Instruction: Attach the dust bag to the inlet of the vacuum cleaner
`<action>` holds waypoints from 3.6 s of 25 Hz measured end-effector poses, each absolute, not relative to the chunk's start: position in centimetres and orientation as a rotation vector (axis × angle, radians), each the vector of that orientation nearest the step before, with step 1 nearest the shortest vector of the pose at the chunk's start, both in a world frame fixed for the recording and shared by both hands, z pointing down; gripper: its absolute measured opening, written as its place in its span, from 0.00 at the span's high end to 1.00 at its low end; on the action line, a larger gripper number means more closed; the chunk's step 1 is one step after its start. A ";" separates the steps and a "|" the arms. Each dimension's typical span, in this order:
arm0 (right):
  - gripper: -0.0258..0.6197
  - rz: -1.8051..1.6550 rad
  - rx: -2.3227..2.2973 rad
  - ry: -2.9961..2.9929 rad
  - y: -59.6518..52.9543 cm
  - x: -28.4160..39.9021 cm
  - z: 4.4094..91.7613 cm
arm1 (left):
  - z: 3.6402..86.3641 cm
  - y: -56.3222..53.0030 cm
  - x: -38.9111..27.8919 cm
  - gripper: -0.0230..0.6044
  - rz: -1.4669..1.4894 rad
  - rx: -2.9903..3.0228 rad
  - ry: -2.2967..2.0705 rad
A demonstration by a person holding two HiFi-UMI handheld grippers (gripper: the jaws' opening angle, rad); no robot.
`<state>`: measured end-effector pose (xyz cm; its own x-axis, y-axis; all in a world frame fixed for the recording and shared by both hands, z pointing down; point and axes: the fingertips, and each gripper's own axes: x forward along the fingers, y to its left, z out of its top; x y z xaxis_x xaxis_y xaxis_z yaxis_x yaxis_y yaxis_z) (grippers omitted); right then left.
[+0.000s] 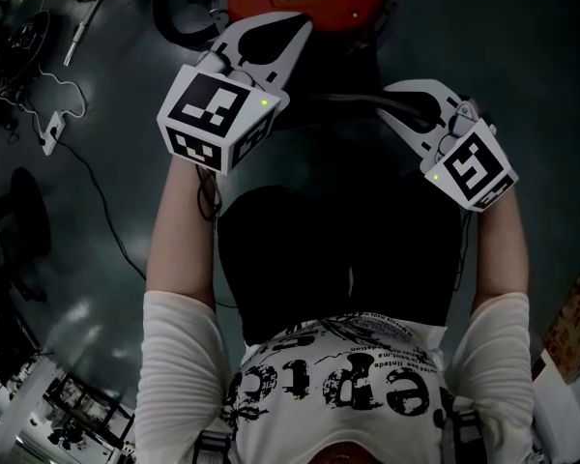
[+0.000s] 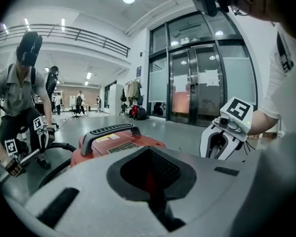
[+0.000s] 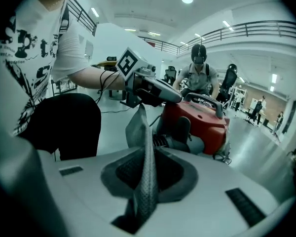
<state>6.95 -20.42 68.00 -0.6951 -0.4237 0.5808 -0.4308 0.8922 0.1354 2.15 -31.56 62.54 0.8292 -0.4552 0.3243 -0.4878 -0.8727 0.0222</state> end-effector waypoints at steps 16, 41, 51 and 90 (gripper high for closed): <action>0.90 0.020 0.642 -2.418 -21.1 8.1 67.1 | 61.8 -31.5 2.9 0.96 0.525 2.916 -0.704; 0.70 0.107 0.843 -2.449 -21.5 9.4 66.9 | 60.4 -33.0 0.3 0.96 0.351 2.838 -0.838; 0.70 0.108 1.174 -2.615 -23.4 10.6 57.5 | 53.6 -30.4 -1.6 0.96 0.036 2.763 -0.982; 0.96 0.154 1.804 -2.456 -9.4 12.8 -3.1 | -1.1 -11.8 -6.4 0.96 -0.013 2.614 -1.249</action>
